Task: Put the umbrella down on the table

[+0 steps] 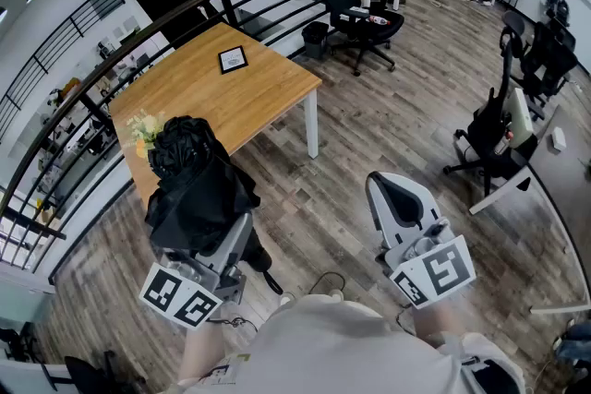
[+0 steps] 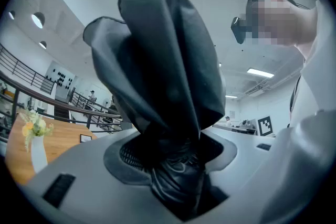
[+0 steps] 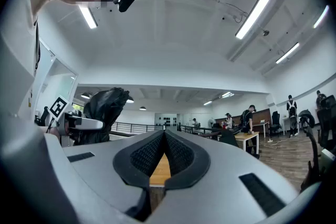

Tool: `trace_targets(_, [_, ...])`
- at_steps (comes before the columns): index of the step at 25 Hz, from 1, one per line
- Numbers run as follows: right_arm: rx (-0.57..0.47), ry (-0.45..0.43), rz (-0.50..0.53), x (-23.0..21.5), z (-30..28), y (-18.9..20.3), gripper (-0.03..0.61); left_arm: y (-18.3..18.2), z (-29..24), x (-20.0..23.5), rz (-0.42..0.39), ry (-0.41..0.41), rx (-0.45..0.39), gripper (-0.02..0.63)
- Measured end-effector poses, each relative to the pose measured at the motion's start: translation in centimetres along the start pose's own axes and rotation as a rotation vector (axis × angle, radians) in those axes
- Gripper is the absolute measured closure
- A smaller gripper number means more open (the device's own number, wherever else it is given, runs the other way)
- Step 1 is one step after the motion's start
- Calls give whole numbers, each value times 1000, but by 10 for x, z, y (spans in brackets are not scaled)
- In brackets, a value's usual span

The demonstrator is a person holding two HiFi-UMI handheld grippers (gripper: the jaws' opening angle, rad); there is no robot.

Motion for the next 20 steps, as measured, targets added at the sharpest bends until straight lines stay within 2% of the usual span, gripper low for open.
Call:
trace_targets(16, [27, -19, -13, -25, 27, 2, 551, 1, -19, -31, -2, -25, 4, 353])
trace_targets(20, [11, -41, -1, -8, 20, -3, 551, -2, -12, -22, 15, -16, -13, 353])
Point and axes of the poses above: the fingertips, and each gripper's own axes: z backward along the fingers, x to its left, y out of its underside, the point moved 7 cm from there along z, backward along the fingers, and after that the axes turned 9 degrees about -z, right-handed, at the moved point
